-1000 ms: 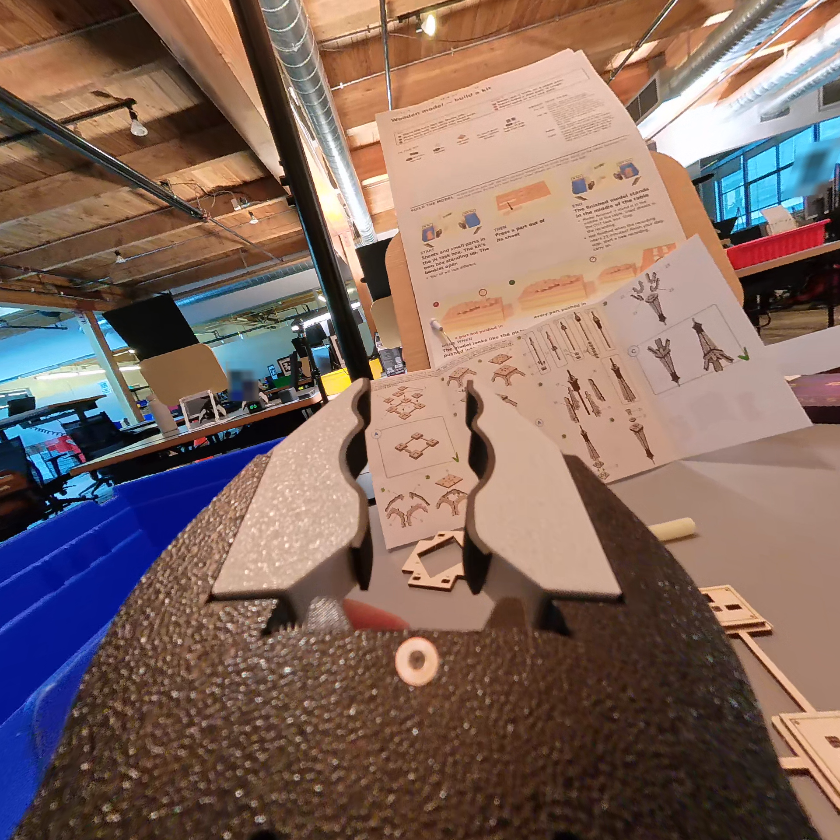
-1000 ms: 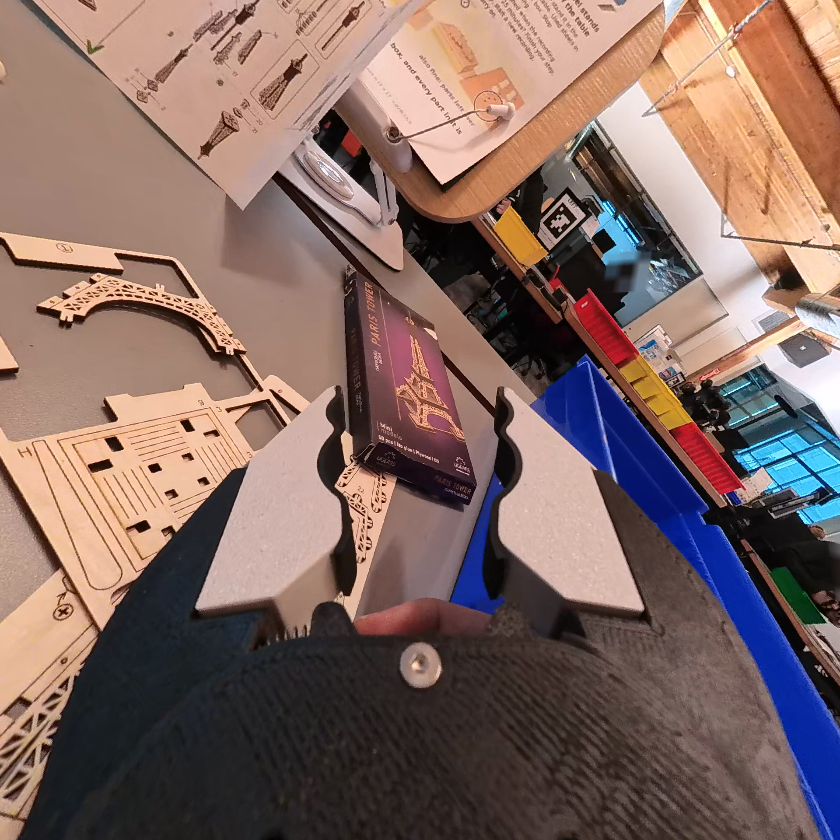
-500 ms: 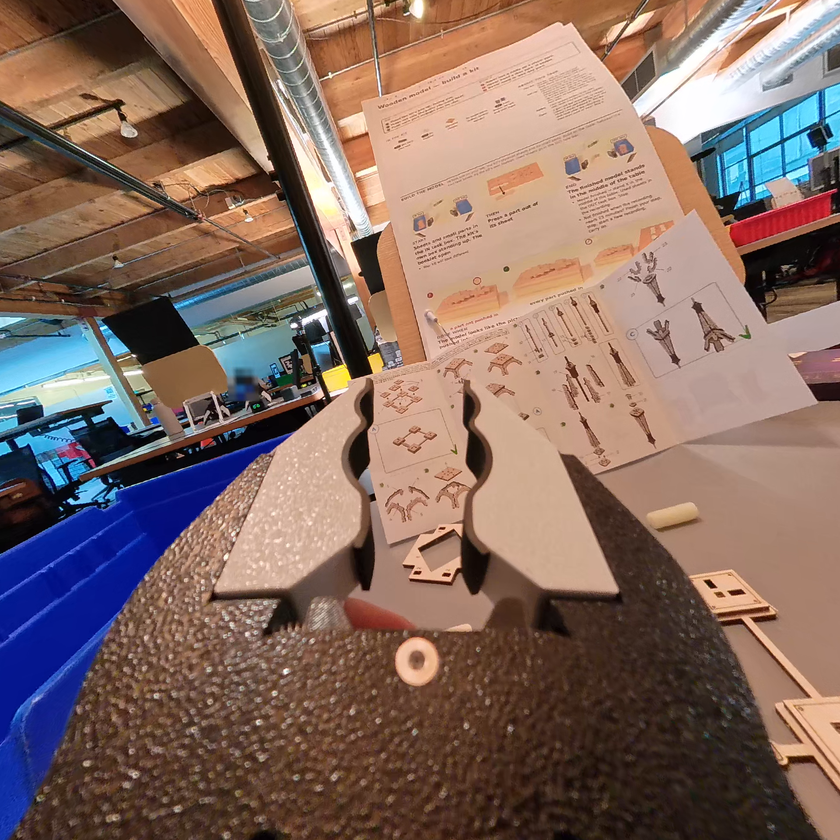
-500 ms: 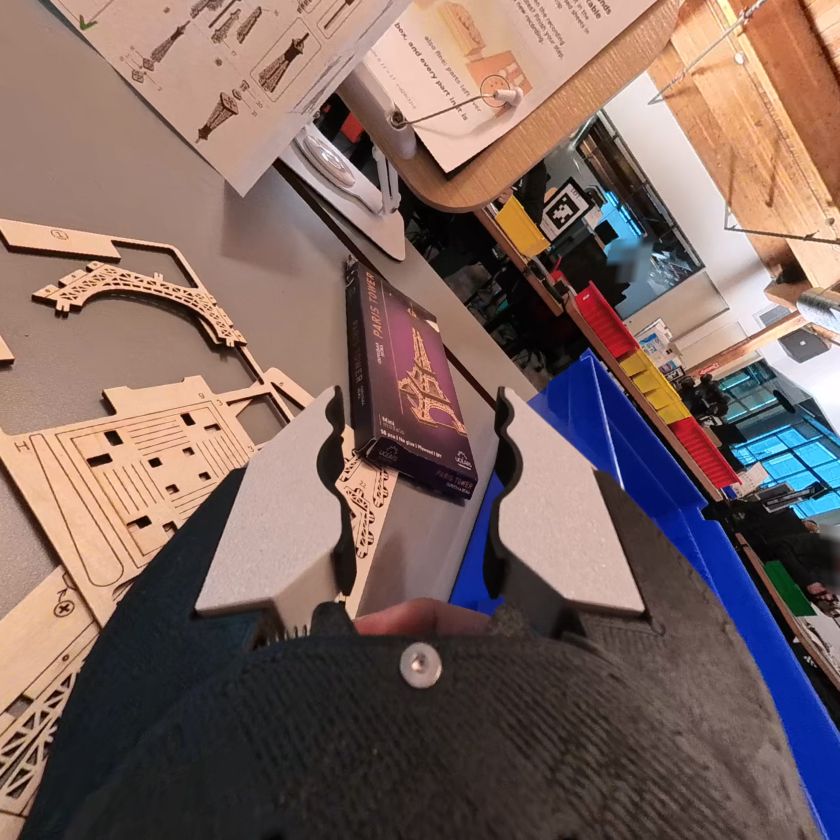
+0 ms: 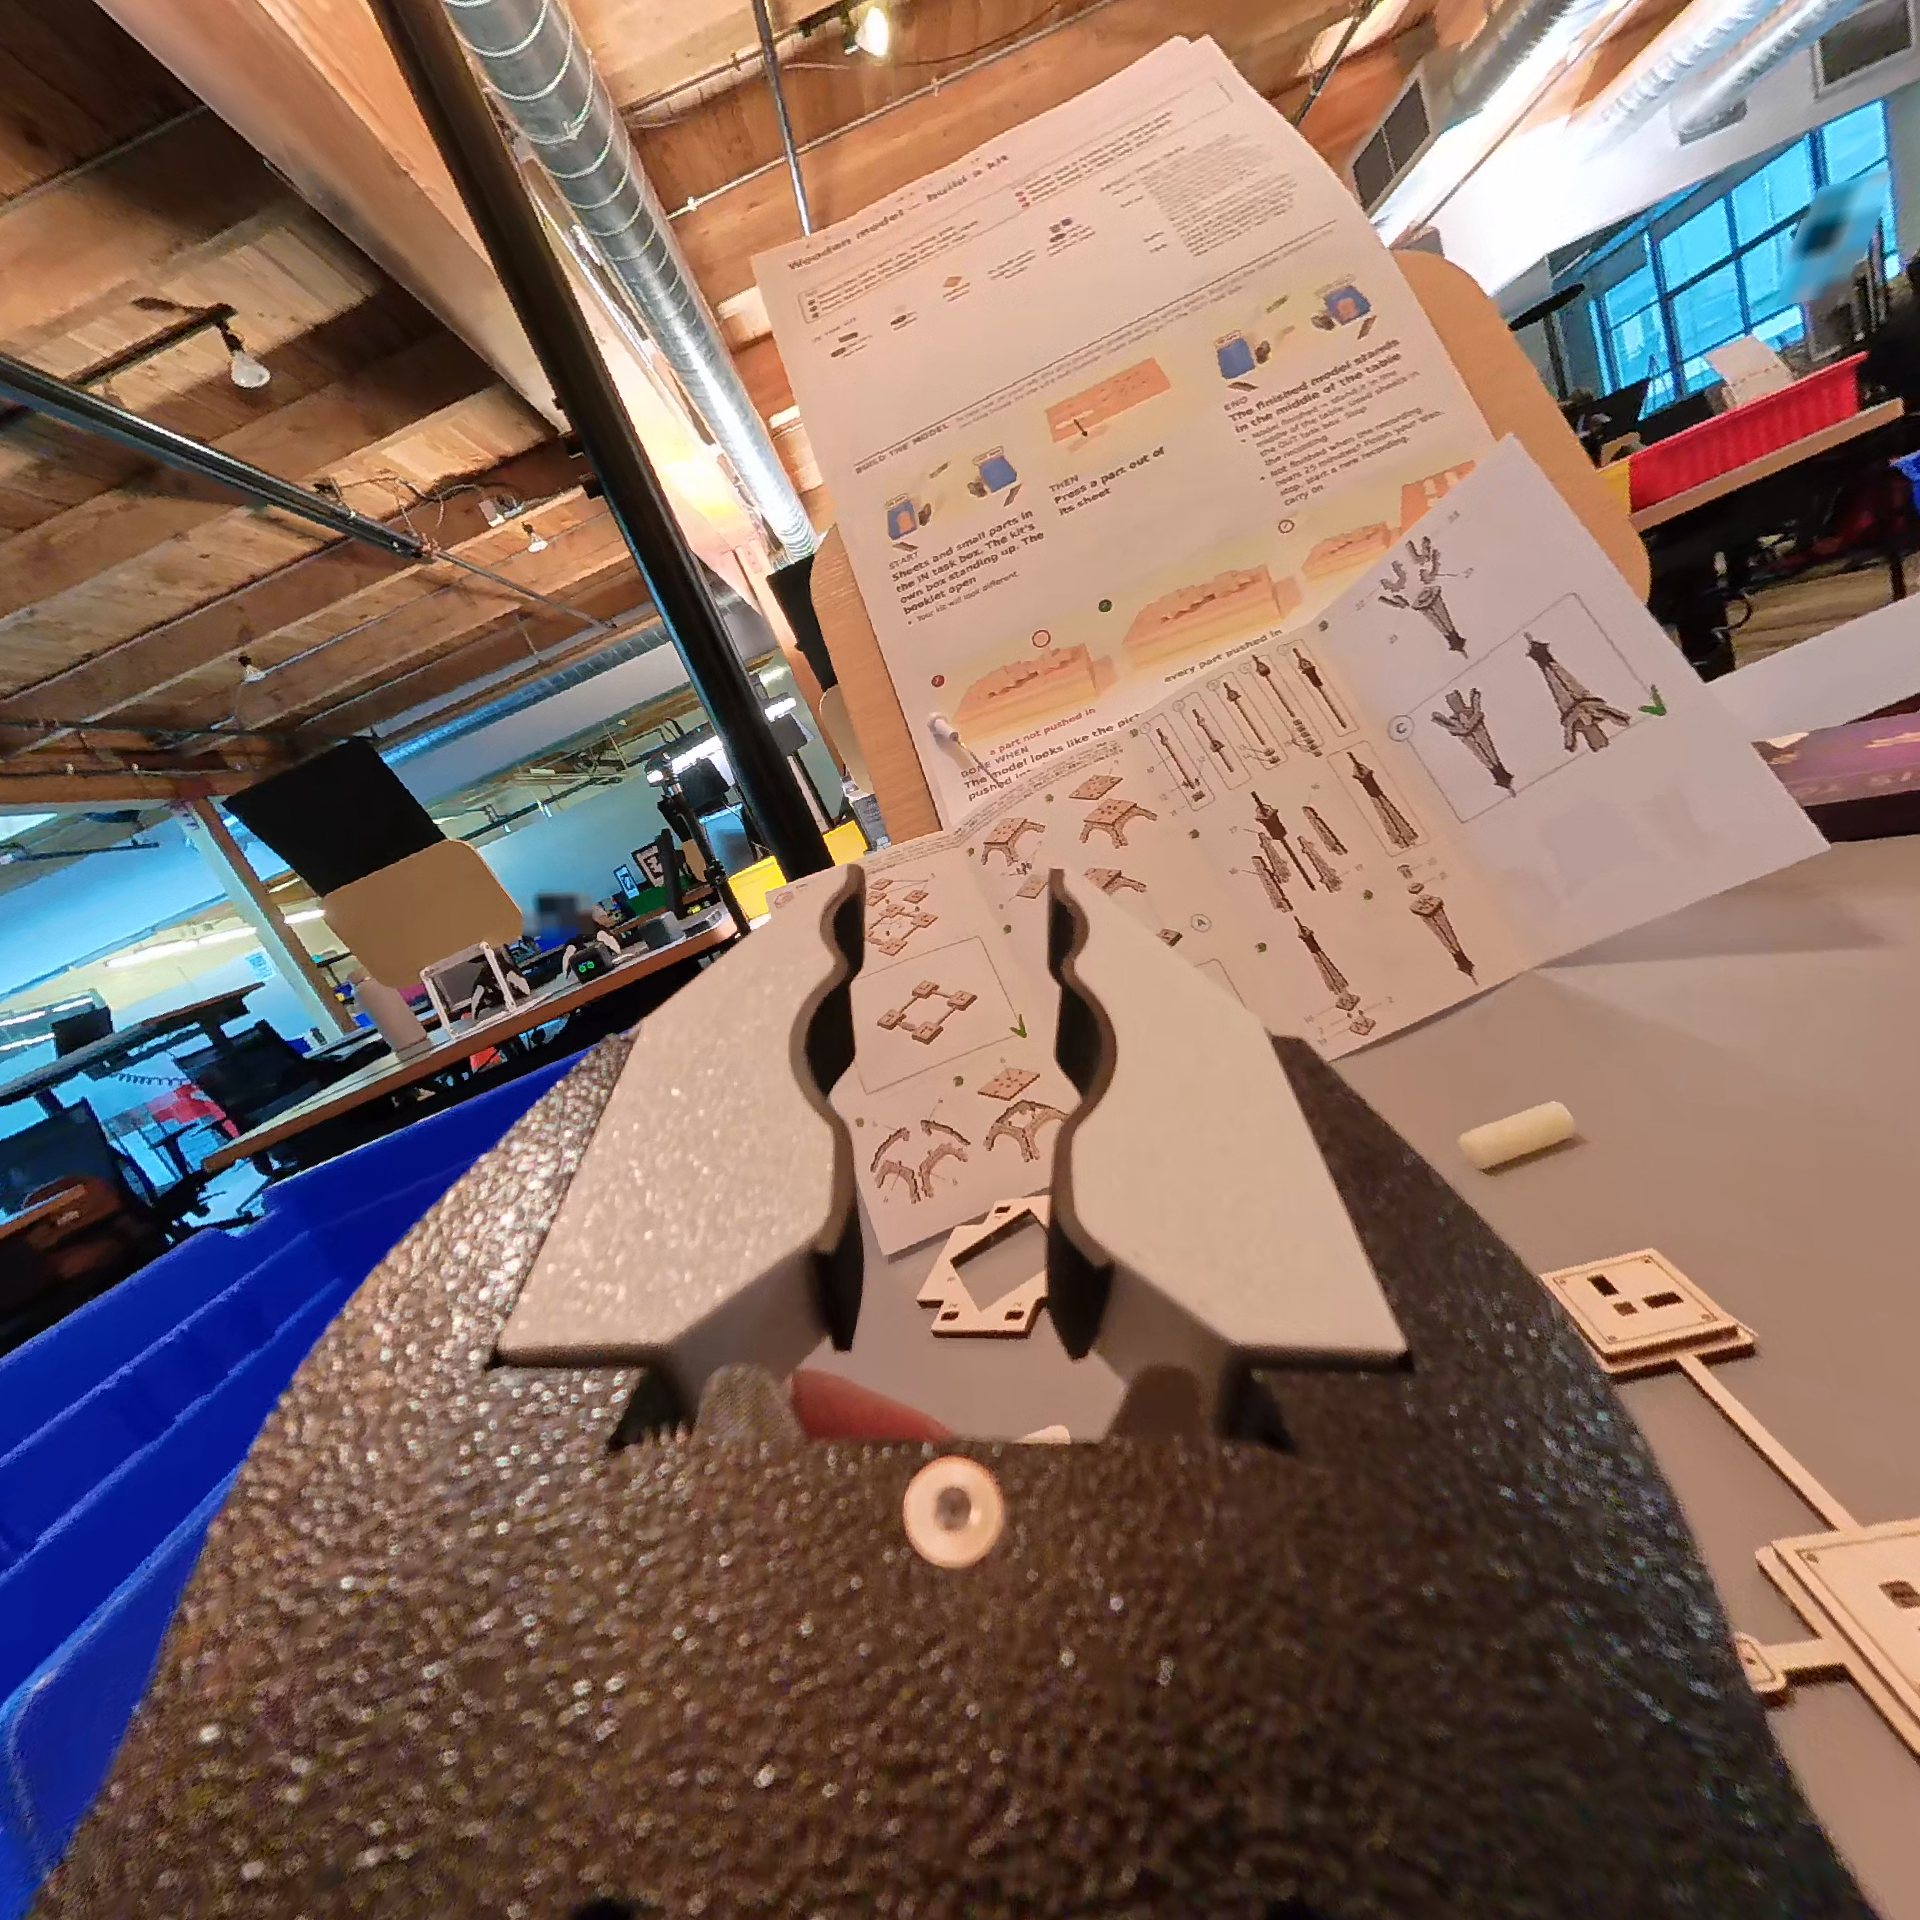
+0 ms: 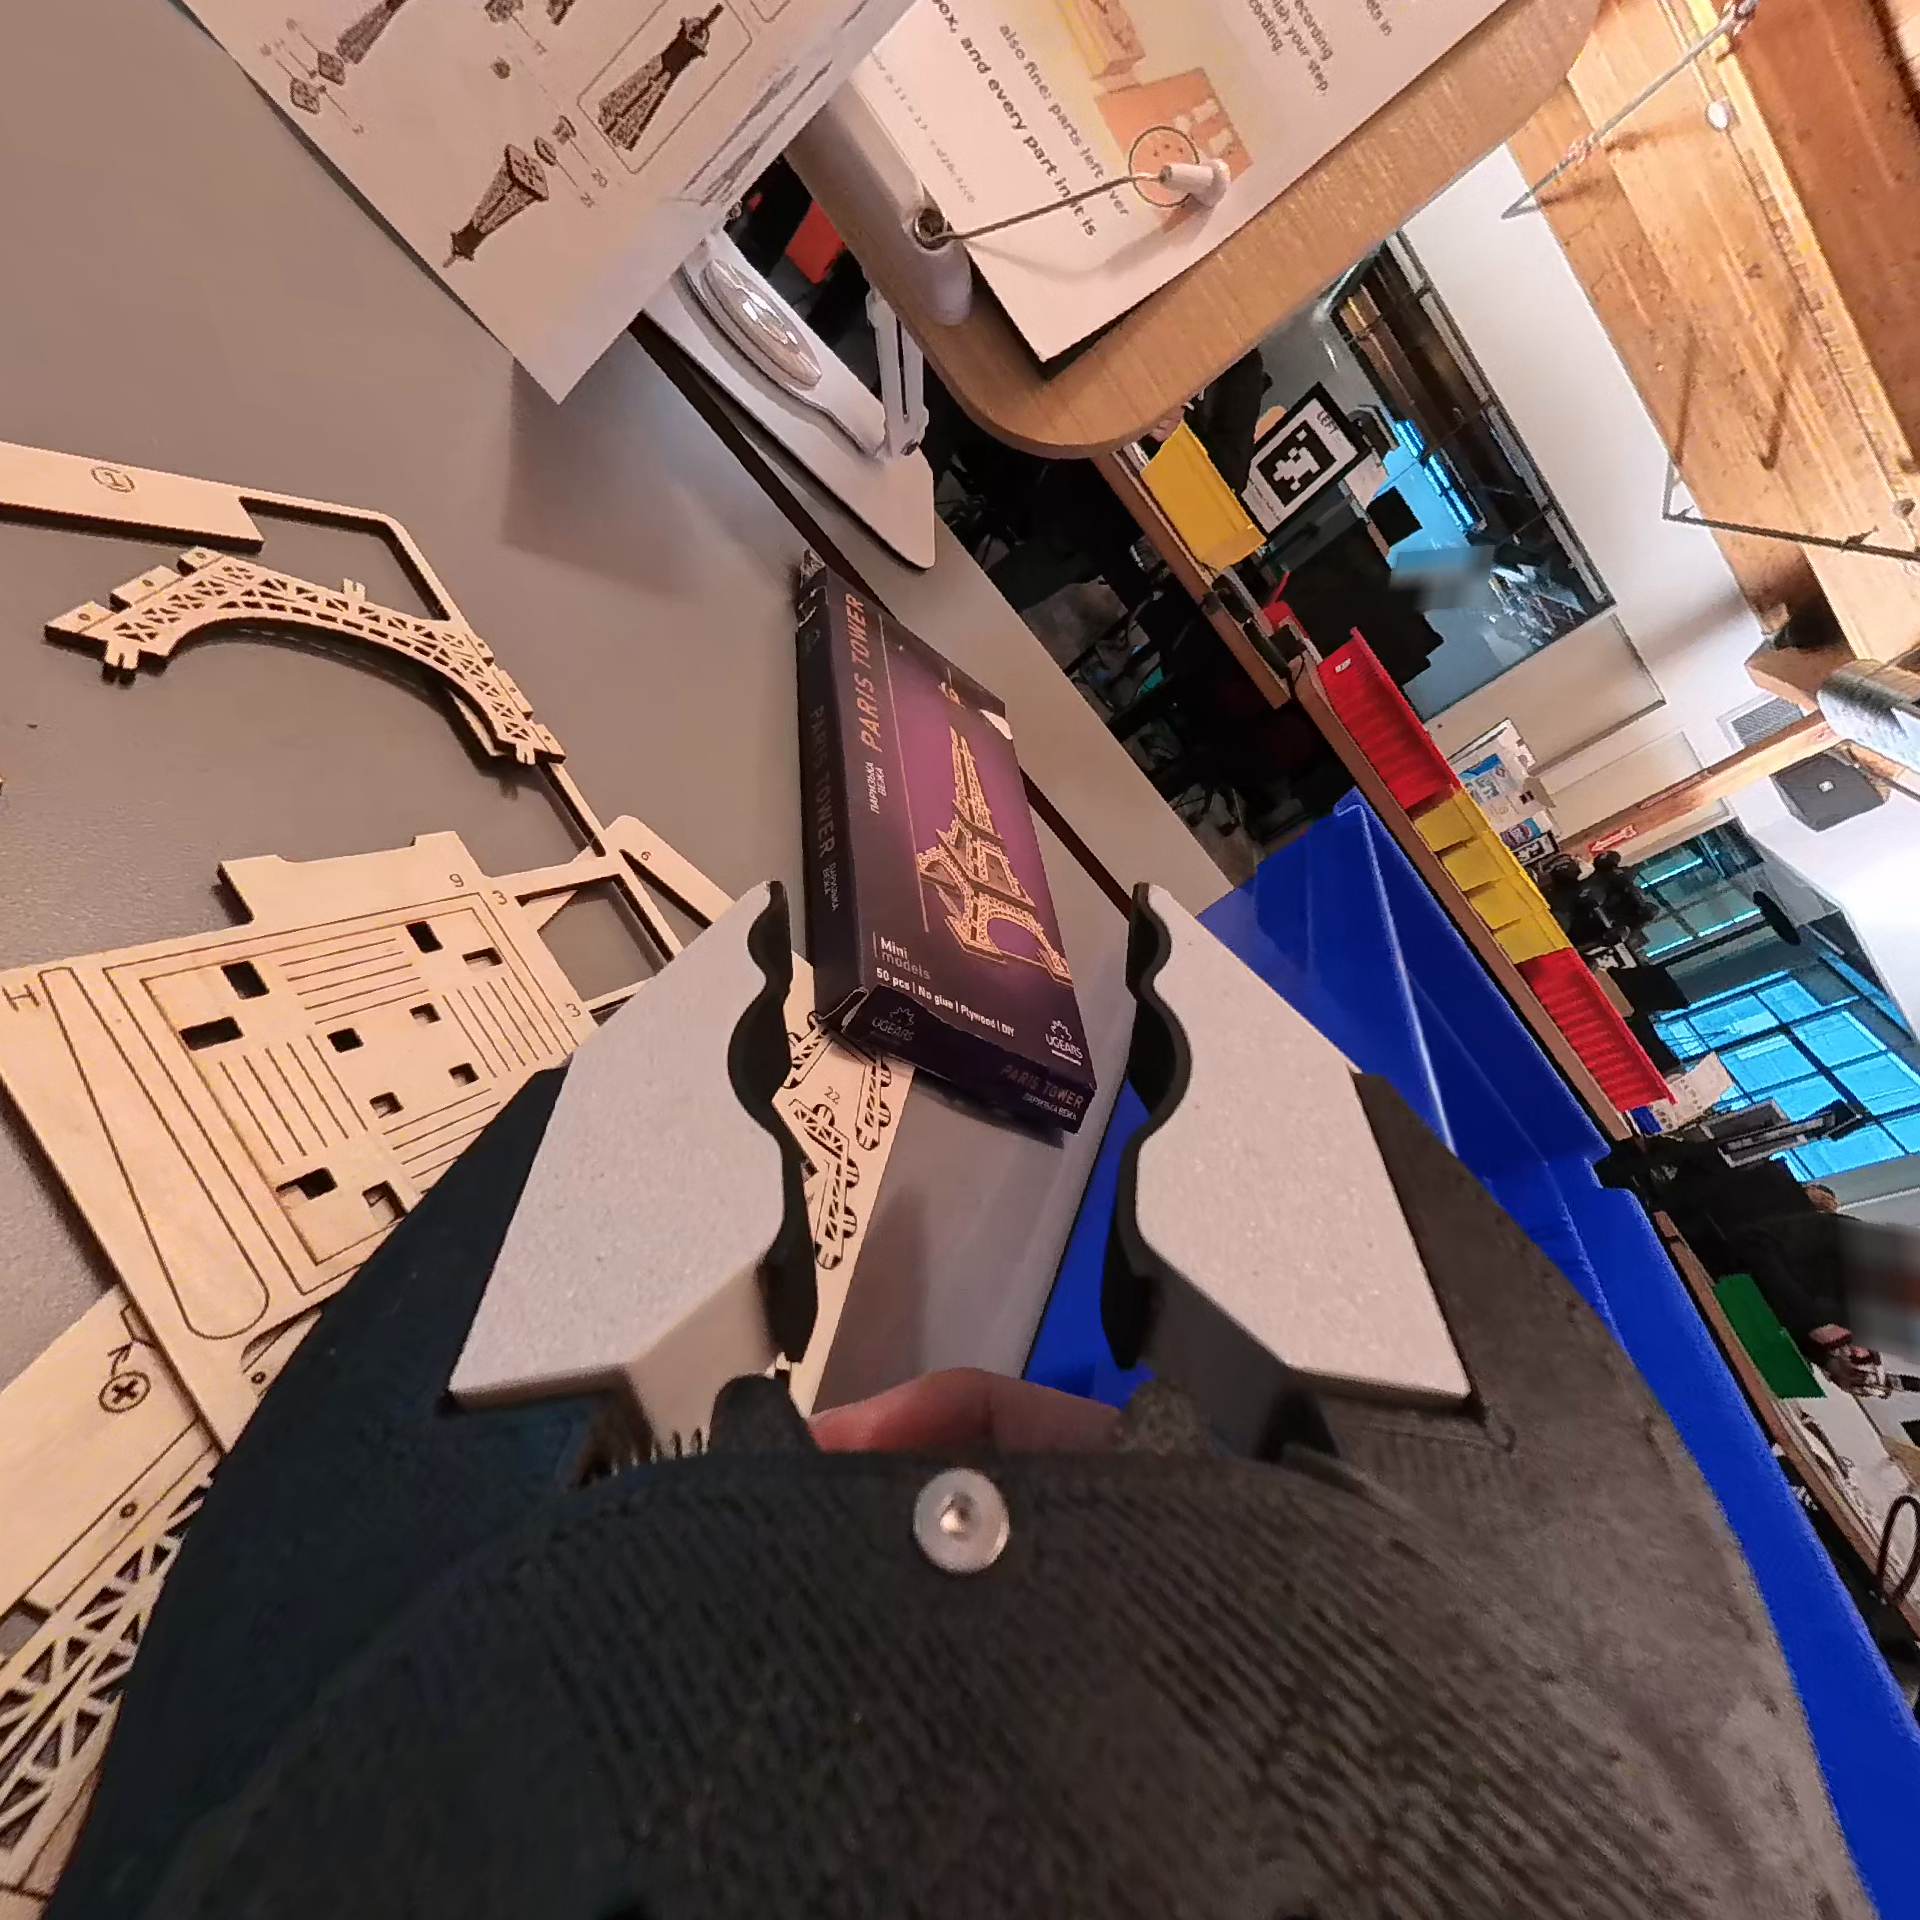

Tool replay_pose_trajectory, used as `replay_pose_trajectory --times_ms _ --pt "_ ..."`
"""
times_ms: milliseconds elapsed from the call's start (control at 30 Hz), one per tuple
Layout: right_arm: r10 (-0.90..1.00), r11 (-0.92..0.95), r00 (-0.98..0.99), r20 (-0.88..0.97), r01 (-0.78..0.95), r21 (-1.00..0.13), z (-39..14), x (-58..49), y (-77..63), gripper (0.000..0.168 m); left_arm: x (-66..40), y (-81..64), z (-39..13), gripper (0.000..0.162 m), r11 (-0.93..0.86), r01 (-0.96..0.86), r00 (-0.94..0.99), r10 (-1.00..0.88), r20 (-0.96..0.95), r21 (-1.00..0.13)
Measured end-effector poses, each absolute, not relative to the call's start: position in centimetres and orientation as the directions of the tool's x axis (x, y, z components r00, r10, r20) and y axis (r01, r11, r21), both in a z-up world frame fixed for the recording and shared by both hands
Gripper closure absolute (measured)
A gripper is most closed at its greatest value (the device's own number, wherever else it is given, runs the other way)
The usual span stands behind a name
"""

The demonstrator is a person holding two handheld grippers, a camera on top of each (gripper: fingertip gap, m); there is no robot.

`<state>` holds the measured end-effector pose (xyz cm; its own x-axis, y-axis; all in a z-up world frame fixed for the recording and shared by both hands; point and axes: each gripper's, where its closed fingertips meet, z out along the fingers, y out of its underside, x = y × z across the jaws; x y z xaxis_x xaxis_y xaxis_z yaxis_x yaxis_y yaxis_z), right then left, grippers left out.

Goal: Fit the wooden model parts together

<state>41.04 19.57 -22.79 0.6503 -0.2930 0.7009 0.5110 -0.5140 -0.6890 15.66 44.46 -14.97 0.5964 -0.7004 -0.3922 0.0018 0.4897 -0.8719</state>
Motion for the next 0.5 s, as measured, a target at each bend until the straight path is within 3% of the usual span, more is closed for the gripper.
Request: replay_pose_trajectory --times_ms 500 --pt "-0.277 -0.511 0.646 0.712 0.529 -0.678 -22.84 40.72 19.67 0.105 16.11 44.09 -15.22 0.13 0.507 -0.019 0.579 -0.697 -0.423 -0.862"
